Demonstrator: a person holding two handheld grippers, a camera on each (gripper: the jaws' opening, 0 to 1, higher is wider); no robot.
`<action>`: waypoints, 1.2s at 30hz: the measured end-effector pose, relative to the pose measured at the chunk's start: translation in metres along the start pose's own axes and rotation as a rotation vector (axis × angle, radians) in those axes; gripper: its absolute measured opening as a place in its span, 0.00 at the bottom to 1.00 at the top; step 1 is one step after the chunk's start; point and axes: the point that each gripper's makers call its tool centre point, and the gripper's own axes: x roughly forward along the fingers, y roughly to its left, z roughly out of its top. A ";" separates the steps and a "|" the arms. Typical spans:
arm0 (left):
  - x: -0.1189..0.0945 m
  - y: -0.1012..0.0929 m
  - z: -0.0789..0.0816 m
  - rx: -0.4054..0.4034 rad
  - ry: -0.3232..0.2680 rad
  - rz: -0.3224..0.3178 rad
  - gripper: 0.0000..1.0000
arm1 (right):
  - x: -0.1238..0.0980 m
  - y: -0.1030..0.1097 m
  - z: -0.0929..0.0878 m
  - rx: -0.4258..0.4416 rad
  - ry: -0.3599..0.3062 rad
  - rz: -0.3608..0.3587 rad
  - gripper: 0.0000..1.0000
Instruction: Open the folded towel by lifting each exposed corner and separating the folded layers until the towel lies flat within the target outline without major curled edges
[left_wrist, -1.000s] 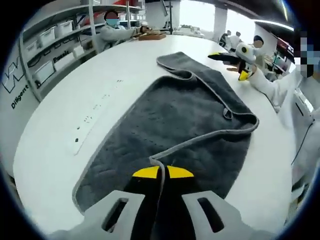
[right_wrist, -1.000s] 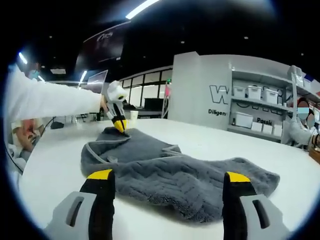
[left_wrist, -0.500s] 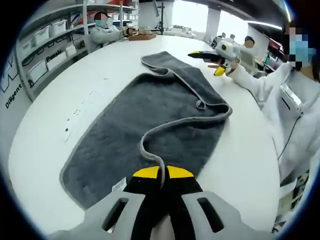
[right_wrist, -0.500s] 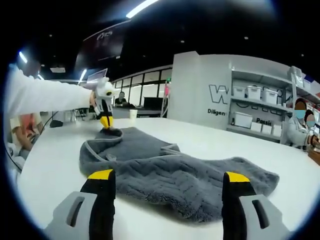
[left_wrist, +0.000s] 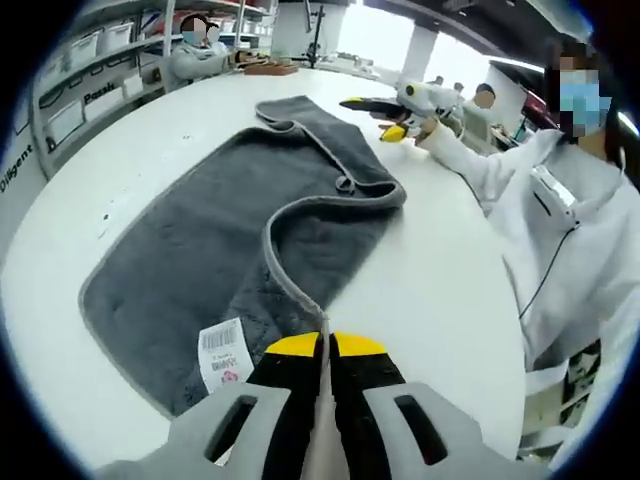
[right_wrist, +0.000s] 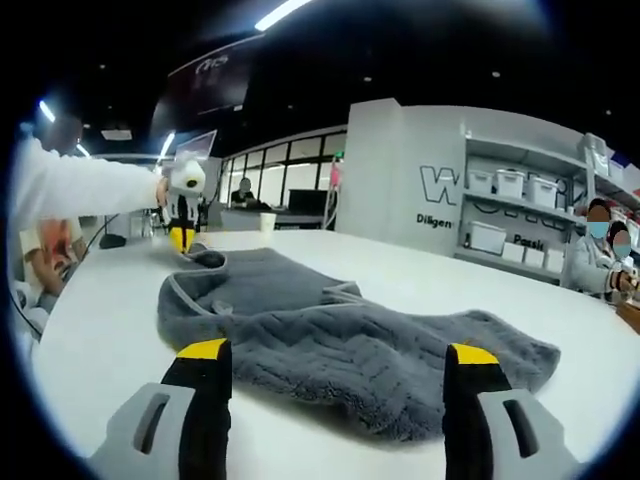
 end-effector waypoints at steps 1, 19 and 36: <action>-0.001 -0.004 -0.002 -0.006 -0.003 -0.006 0.03 | 0.000 0.000 0.000 -0.001 0.002 0.000 0.87; -0.007 -0.035 -0.051 -0.103 0.010 -0.055 0.03 | 0.000 0.001 -0.004 0.000 0.014 -0.001 0.86; -0.015 -0.043 -0.073 -0.171 0.054 -0.067 0.03 | 0.000 -0.001 -0.007 0.007 0.028 -0.008 0.86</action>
